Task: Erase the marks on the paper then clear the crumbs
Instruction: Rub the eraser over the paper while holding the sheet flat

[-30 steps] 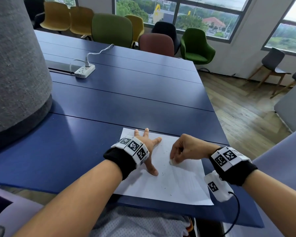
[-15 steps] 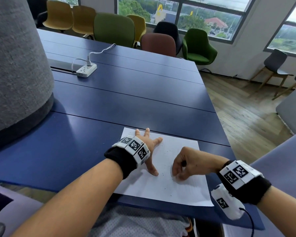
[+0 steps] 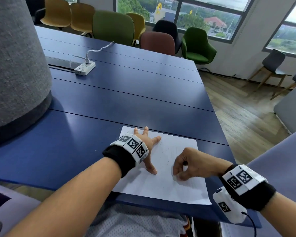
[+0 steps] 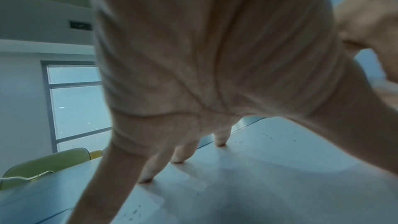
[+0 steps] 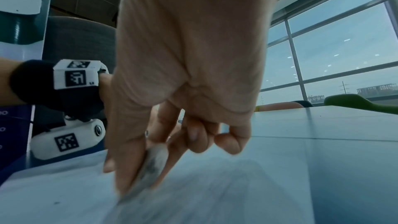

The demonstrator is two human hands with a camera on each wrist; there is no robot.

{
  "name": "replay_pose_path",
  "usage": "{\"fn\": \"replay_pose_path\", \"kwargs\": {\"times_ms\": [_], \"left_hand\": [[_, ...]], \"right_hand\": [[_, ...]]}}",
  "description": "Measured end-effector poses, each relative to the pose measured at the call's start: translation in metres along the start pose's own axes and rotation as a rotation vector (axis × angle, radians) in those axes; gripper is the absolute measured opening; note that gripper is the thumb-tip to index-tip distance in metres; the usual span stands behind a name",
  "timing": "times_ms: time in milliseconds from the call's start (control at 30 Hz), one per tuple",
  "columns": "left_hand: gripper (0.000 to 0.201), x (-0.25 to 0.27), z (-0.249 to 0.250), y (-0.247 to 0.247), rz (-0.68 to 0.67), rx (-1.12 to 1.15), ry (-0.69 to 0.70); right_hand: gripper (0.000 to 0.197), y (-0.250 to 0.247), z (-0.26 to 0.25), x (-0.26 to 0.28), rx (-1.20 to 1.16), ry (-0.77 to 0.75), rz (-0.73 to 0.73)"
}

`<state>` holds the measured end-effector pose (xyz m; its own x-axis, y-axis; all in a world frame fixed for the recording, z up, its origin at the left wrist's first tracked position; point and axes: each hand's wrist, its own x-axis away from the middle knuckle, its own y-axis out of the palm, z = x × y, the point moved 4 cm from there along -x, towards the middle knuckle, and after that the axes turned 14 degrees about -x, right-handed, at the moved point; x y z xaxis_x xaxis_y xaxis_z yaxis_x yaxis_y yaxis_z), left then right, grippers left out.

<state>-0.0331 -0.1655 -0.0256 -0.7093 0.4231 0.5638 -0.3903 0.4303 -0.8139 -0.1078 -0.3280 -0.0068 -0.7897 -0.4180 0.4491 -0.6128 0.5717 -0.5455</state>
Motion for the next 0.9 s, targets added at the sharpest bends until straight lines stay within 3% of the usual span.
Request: {"fn": "replay_pose_path", "kwargs": {"times_ms": [67, 100, 233, 367, 500, 633, 700, 833, 900], "left_hand": [[0.139, 0.001, 0.0, 0.0, 0.004, -0.005, -0.003], [0.139, 0.001, 0.001, 0.0, 0.005, -0.006, -0.003], [0.138, 0.0, 0.001, 0.0, 0.005, 0.0, 0.0], [0.138, 0.002, 0.0, 0.0, 0.001, -0.001, -0.004], [0.139, 0.0, 0.0, 0.001, 0.006, 0.005, -0.004], [0.138, 0.002, 0.0, 0.0, 0.008, -0.003, -0.005], [0.138, 0.002, 0.0, 0.0, 0.01, -0.003, -0.005], [0.139, 0.0, 0.0, 0.001, 0.013, 0.002, -0.01], [0.139, 0.0, 0.001, 0.001, 0.01, 0.0, -0.012]], "right_hand": [[0.018, 0.007, -0.001, 0.003, 0.011, 0.026, -0.132], [0.016, 0.006, -0.001, 0.002, 0.017, 0.028, -0.126], [0.01, -0.003, 0.003, -0.001, -0.021, -0.014, 0.075], [0.011, 0.006, -0.001, 0.002, -0.003, 0.003, -0.099], [0.01, -0.008, 0.003, -0.01, -0.02, -0.032, 0.118], [0.015, 0.001, -0.001, -0.006, 0.014, 0.031, -0.087], [0.011, -0.01, 0.0, -0.016, 0.033, 0.025, -0.006], [0.006, -0.042, 0.009, -0.039, -0.032, -0.046, 0.322], [0.005, -0.048, 0.012, -0.041, -0.063, -0.049, 0.398]]}}
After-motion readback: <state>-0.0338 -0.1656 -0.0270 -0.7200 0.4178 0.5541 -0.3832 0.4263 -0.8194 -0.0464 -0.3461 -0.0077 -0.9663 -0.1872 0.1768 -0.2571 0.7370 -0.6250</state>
